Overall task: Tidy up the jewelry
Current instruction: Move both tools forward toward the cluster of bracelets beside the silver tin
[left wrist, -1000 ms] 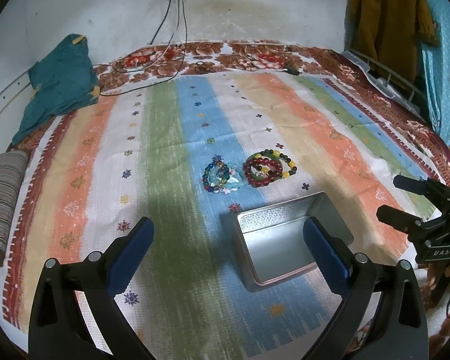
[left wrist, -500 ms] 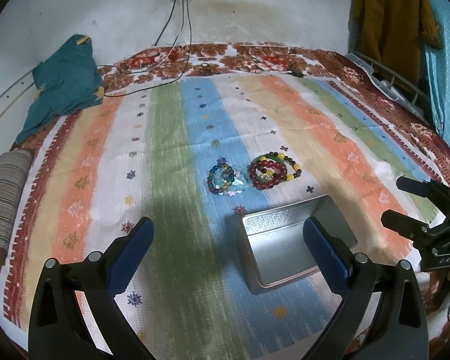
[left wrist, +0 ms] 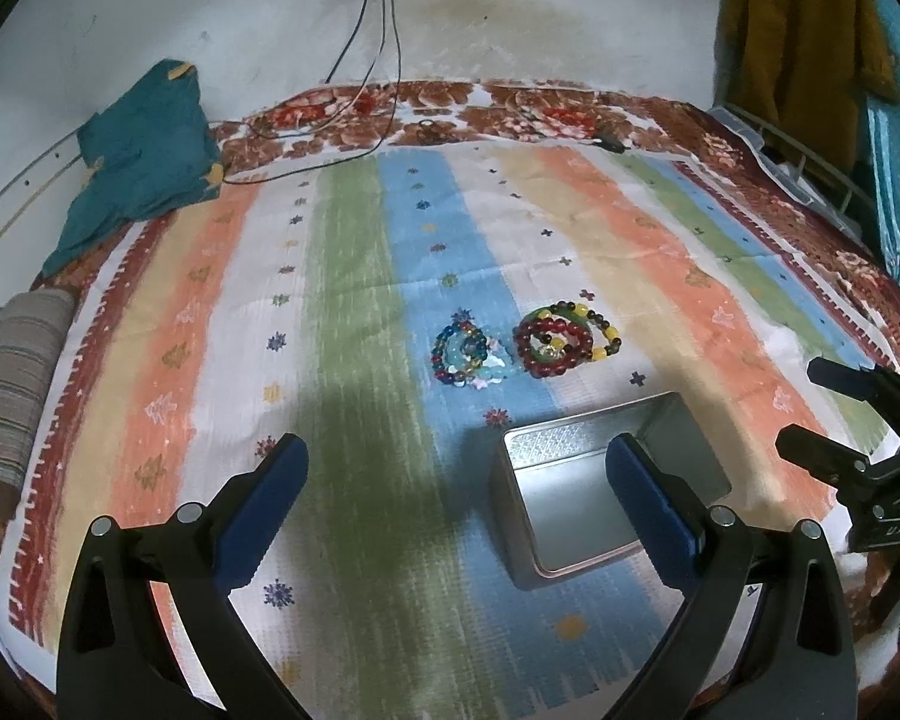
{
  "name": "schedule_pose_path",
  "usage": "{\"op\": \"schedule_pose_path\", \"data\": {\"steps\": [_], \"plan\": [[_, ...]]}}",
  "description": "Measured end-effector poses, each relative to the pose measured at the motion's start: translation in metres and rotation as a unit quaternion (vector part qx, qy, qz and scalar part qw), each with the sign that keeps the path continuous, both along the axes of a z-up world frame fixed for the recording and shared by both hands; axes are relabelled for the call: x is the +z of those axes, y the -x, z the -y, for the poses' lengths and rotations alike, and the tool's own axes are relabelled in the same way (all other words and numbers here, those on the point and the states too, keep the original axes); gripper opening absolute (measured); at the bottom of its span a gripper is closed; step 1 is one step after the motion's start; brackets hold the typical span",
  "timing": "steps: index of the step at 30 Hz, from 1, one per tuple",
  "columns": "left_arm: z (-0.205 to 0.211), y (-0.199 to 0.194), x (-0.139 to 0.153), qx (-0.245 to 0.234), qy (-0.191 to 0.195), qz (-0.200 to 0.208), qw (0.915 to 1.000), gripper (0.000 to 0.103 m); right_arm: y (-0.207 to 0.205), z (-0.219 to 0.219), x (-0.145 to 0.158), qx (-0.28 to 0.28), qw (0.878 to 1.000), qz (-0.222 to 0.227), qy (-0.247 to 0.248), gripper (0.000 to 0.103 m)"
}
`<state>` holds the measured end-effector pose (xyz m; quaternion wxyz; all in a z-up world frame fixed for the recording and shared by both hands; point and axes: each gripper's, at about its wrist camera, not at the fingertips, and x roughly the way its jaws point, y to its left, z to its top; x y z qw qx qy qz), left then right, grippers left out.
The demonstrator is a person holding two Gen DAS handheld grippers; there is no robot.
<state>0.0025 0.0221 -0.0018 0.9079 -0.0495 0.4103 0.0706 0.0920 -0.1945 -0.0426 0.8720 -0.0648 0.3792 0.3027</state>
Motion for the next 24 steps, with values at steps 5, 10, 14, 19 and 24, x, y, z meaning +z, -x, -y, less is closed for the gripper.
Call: {"op": "schedule_pose_path", "data": {"steps": [5,10,14,19,24], "plan": [[0.002,-0.002,-0.003,0.001,-0.002,-0.007,1.0000,0.097,-0.003,-0.001,-0.001,-0.002,1.000,-0.002,0.002,0.099],[0.005,-0.006,-0.005,-0.001,-0.007,-0.015,0.9999,0.097,-0.009,-0.002,-0.006,-0.010,1.000,-0.011,0.007,0.099],[0.003,-0.009,-0.006,-0.001,-0.002,-0.018,0.9998,0.097,-0.013,-0.003,-0.006,-0.012,1.000,-0.018,0.005,0.099],[-0.006,-0.017,-0.010,0.012,0.021,-0.026,0.9994,0.097,-0.022,-0.006,-0.010,-0.017,0.999,-0.025,0.010,0.099],[-0.010,-0.026,-0.013,0.026,0.024,-0.032,0.9989,0.097,-0.028,-0.012,-0.009,-0.009,0.999,-0.013,0.031,0.099]]}}
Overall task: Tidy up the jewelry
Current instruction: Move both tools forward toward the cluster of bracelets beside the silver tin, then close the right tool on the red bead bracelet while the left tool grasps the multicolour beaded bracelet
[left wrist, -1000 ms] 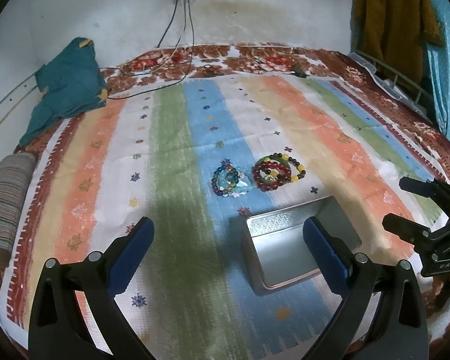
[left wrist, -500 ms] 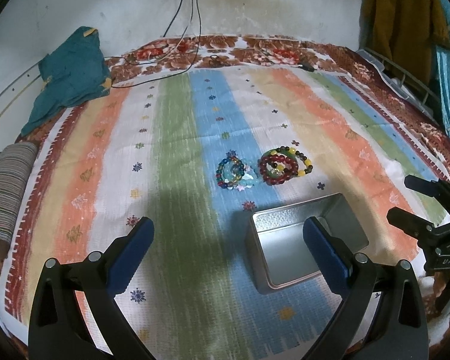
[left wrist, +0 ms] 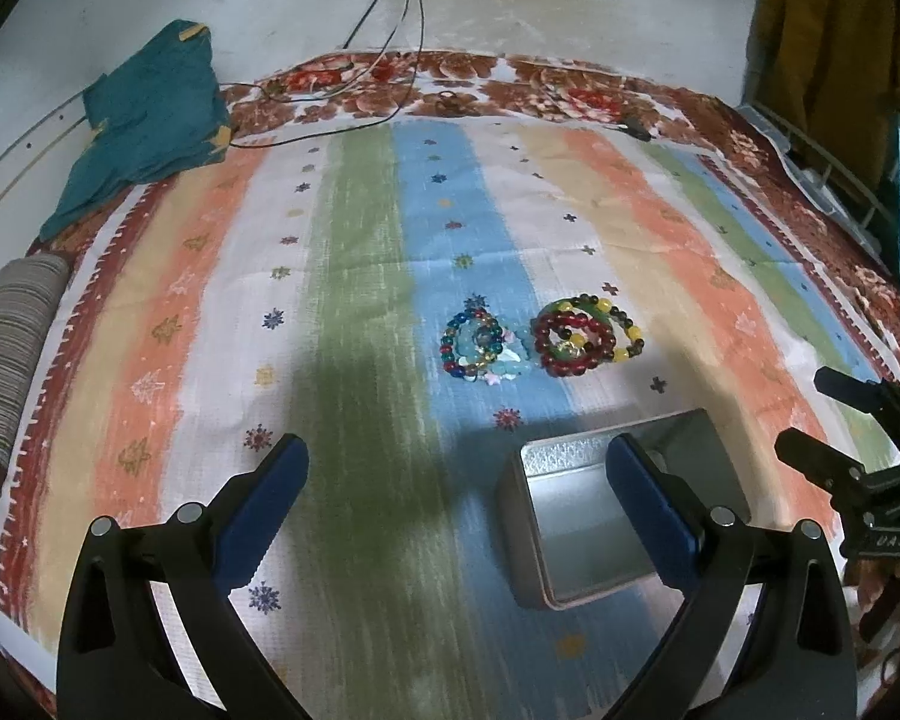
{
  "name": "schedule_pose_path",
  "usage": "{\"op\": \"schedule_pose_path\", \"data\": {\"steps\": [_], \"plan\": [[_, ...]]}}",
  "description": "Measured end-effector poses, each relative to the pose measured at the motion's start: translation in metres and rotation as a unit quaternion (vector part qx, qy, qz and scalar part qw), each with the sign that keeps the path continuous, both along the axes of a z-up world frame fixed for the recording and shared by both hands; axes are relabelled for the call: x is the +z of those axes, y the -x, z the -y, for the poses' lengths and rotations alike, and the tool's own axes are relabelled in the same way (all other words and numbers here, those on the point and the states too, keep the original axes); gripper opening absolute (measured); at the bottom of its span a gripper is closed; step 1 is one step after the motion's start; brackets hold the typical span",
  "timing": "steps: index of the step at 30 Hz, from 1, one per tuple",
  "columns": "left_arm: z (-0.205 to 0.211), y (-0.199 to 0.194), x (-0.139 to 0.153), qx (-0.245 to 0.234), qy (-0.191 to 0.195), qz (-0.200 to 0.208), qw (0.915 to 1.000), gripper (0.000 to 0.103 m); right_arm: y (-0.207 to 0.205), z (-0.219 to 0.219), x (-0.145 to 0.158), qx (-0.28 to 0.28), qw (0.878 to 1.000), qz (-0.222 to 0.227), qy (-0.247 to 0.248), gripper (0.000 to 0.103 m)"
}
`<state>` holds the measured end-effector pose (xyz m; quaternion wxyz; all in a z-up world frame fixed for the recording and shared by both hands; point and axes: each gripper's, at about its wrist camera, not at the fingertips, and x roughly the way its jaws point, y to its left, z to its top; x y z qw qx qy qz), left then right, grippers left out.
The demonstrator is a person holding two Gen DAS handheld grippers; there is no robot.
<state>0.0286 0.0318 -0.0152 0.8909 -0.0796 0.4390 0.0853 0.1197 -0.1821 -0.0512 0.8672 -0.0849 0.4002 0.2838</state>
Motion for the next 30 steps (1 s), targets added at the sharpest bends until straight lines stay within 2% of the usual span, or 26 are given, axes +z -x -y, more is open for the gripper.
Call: {"op": "schedule_pose_path", "data": {"steps": [11,17,30], "plan": [[-0.012,-0.024,-0.011,0.017,-0.001,-0.015,0.9997,0.097,-0.032,0.000,-0.004,-0.019,0.999,-0.035,-0.032,0.099],[-0.021,-0.035,-0.017,0.033,-0.006,-0.021,0.9992,0.097,-0.040,-0.010,-0.008,-0.015,0.999,-0.039,-0.026,0.099],[-0.041,-0.060,-0.036,0.054,0.015,-0.040,0.9976,0.097,-0.055,-0.025,-0.019,-0.016,0.999,-0.045,-0.008,0.099]]}}
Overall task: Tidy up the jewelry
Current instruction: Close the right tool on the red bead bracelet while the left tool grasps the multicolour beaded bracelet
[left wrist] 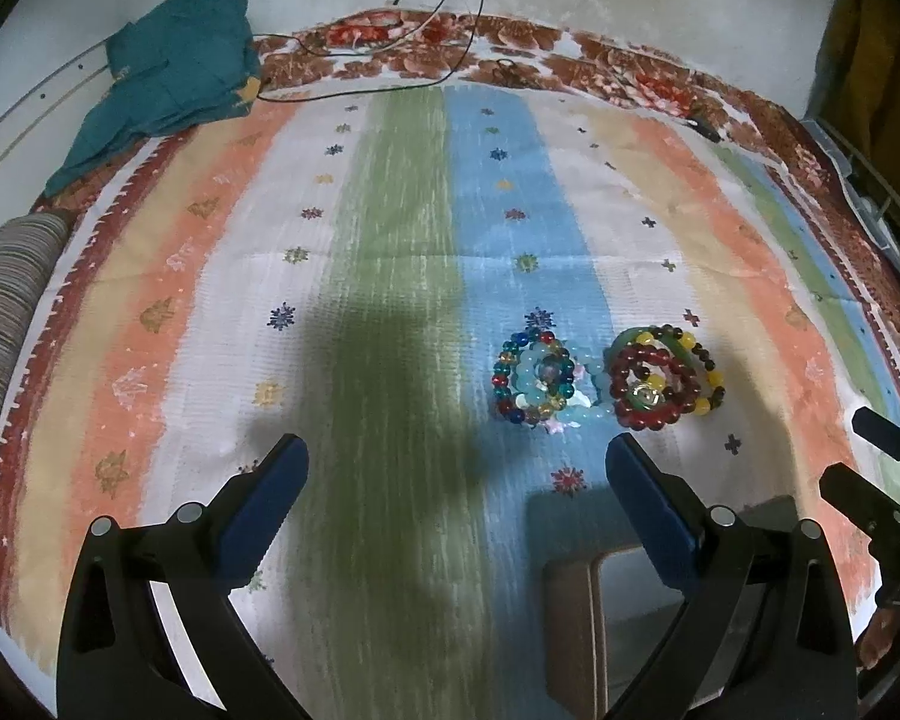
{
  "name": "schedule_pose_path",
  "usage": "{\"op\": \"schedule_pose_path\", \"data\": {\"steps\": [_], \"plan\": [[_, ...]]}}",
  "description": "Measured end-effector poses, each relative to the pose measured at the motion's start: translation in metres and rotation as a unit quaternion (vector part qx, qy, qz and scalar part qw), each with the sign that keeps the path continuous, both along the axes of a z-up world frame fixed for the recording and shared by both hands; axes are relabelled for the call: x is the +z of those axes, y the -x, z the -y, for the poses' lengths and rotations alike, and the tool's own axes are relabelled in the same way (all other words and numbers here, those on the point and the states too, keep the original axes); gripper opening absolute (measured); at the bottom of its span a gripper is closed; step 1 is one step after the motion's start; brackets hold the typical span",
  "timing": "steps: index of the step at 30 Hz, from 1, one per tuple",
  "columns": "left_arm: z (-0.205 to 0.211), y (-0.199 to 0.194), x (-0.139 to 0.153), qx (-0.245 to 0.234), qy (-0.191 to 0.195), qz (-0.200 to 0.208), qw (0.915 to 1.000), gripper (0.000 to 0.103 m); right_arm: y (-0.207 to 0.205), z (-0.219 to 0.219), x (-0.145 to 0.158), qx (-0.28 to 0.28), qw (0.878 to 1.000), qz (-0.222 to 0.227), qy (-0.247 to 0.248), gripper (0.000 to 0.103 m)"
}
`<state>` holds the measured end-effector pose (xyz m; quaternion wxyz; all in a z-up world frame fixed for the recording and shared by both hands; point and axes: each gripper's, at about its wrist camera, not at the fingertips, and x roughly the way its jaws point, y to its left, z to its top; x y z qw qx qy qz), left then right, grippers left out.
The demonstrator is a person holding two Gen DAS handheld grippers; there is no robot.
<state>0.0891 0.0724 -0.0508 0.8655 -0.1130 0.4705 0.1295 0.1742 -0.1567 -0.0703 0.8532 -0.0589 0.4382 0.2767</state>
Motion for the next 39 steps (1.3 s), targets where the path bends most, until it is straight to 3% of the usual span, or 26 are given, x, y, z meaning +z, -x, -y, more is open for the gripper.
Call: {"op": "schedule_pose_path", "data": {"steps": [13,28,39], "plan": [[0.004,-0.026,-0.018,-0.018,-0.018,-0.020,0.9995,0.097,-0.016,-0.016,-0.012,0.000,1.000,-0.004,0.018,0.099],[-0.001,-0.050,-0.043,-0.028,-0.006,-0.040,0.9988,0.096,-0.043,-0.020,-0.021,-0.016,0.999,-0.042,0.012,0.099],[-0.013,-0.062,-0.058,-0.022,0.020,-0.058,0.9979,0.087,-0.056,-0.038,-0.034,-0.012,0.998,-0.054,0.026,0.098]]}}
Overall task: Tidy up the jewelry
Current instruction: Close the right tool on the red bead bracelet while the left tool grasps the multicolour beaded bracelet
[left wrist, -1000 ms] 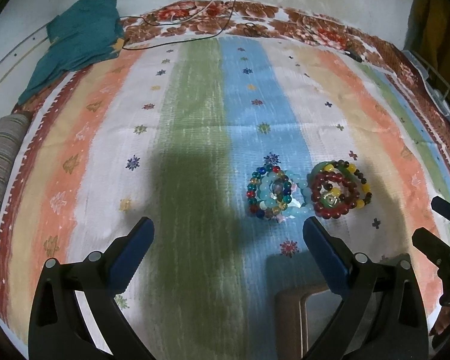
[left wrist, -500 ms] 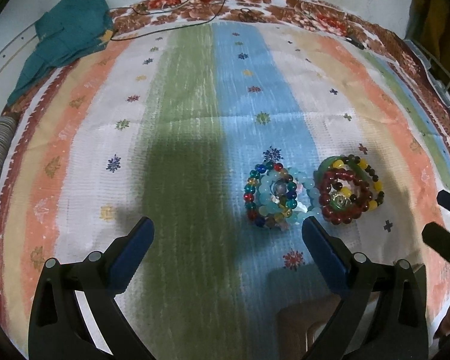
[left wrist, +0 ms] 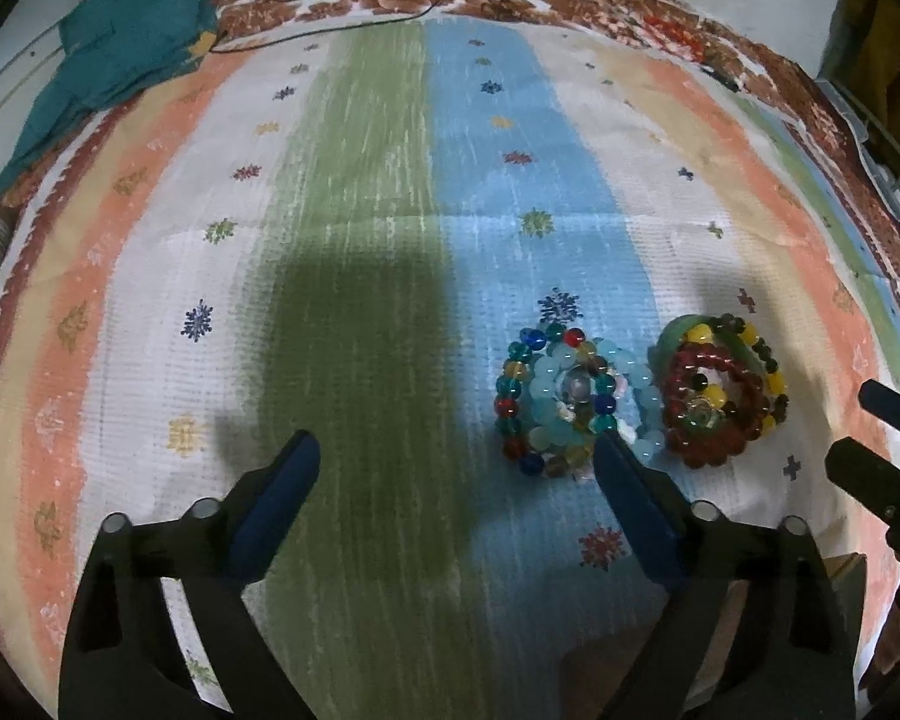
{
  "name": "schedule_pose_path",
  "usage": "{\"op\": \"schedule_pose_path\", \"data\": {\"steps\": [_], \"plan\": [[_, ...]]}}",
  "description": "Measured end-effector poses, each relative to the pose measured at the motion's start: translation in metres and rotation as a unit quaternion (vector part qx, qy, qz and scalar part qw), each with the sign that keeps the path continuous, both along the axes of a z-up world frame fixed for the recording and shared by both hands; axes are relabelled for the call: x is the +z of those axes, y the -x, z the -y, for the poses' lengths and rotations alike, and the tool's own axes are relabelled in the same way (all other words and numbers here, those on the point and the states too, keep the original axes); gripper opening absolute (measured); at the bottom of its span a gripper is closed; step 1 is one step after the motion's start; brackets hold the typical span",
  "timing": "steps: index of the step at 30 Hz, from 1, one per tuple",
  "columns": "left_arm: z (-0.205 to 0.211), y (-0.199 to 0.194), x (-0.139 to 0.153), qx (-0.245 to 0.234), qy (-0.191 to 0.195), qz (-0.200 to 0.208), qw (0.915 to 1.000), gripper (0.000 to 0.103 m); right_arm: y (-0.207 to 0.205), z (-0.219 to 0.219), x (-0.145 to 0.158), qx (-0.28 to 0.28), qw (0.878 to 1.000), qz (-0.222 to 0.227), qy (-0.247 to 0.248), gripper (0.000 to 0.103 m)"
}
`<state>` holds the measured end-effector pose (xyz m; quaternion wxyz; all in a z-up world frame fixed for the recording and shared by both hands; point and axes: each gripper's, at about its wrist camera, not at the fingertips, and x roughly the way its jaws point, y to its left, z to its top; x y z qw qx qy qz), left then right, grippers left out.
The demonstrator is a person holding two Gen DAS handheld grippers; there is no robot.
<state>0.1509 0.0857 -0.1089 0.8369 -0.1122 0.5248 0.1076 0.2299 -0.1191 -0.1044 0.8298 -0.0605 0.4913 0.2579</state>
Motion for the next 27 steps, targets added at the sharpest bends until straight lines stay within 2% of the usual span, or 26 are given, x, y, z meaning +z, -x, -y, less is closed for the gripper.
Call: {"op": "schedule_pose_path", "data": {"steps": [6,7,9,14,22,26,27], "plan": [[-0.003,-0.008,-0.007,-0.001,0.002,-0.005,1.0000,0.087,-0.006,-0.008,-0.006,0.009,1.000,-0.008,0.007,0.098],[-0.003,-0.009,-0.009,-0.002,0.001,-0.008,1.0000,0.086,-0.007,-0.009,-0.007,0.009,1.000,-0.010,0.007,0.092],[-0.005,-0.012,-0.012,-0.001,-0.001,-0.012,0.9999,0.085,-0.009,-0.011,-0.009,0.011,1.000,-0.013,0.011,0.088],[-0.011,-0.017,-0.016,0.007,-0.004,-0.016,0.9998,0.083,-0.014,-0.014,-0.015,0.014,1.000,-0.018,0.014,0.087],[-0.011,-0.024,-0.025,0.006,-0.024,-0.030,0.9992,0.083,-0.023,-0.019,-0.029,0.012,0.999,-0.040,0.022,0.065],[-0.009,-0.027,-0.029,-0.001,-0.039,-0.033,0.9987,0.084,-0.029,-0.021,-0.034,0.011,0.999,-0.041,0.027,0.058],[-0.008,-0.028,-0.030,-0.004,-0.045,-0.032,0.9984,0.084,-0.029,-0.021,-0.034,0.011,0.999,-0.041,0.026,0.052]]}}
